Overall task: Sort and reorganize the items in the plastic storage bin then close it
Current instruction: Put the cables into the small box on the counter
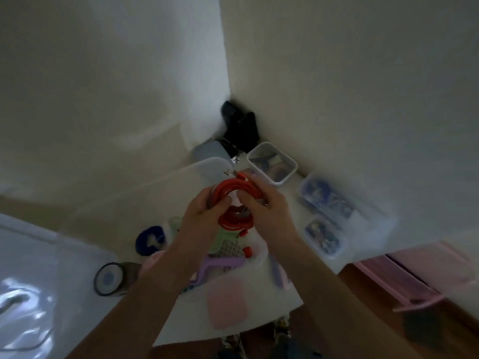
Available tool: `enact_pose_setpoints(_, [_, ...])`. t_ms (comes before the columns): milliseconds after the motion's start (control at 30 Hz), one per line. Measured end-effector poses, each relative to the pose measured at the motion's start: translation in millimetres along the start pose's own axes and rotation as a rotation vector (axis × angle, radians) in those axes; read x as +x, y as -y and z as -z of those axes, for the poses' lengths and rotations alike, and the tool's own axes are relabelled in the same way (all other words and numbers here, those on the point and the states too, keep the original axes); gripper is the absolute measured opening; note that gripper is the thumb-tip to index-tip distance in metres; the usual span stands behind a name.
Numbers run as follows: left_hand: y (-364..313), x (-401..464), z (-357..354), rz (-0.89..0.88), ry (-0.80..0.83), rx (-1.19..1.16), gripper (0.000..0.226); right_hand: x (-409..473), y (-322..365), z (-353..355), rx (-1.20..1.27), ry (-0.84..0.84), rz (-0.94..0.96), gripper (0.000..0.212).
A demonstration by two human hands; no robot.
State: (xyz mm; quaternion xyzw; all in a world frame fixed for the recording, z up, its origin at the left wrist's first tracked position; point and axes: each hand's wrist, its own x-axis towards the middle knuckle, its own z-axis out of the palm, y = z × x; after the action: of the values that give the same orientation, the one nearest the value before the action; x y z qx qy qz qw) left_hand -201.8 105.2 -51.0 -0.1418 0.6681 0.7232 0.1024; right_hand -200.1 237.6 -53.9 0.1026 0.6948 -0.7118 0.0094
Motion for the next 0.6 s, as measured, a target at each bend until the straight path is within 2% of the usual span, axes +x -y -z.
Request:
enact_pose_setpoints(133, [9.0,-13.9,-66.2,0.116,0.056,-0.111,0.021,-18.1,-10.9,51.5,0.436,-0.142,-0.305,0.020])
enact_pose_setpoints(267, [27.5,-14.4,-117.6,0.131,0.155,0.052,0.020,-30.0,-20.6,100.4,0.628,-0.317,-0.473,0.019])
enact_pose_setpoints(367, [46.4,-14.4,-142.6,0.216,0.207,0.036,0.017,-35.0,-34.0,128.2,0.582,-0.381,-0.501,0.022])
enact_pose_setpoints(500, [63.1,-2.2,-175.4,0.300,0.067,0.012,0.012,-30.4,-40.7,164.1,0.437,-0.291,-0.471,0.019])
enact_pose_setpoints(567, [72.8,9.9,-186.5,0.376,-0.032,0.021,0.011,-20.0,-53.8,189.1,0.247,-0.340,-0.424,0.023])
enact_pose_setpoints(600, [79.8,15.4,-190.9,0.420,-0.071,0.041,0.013,-12.4,-65.6,203.1,0.005,-0.389,-0.345,0.025])
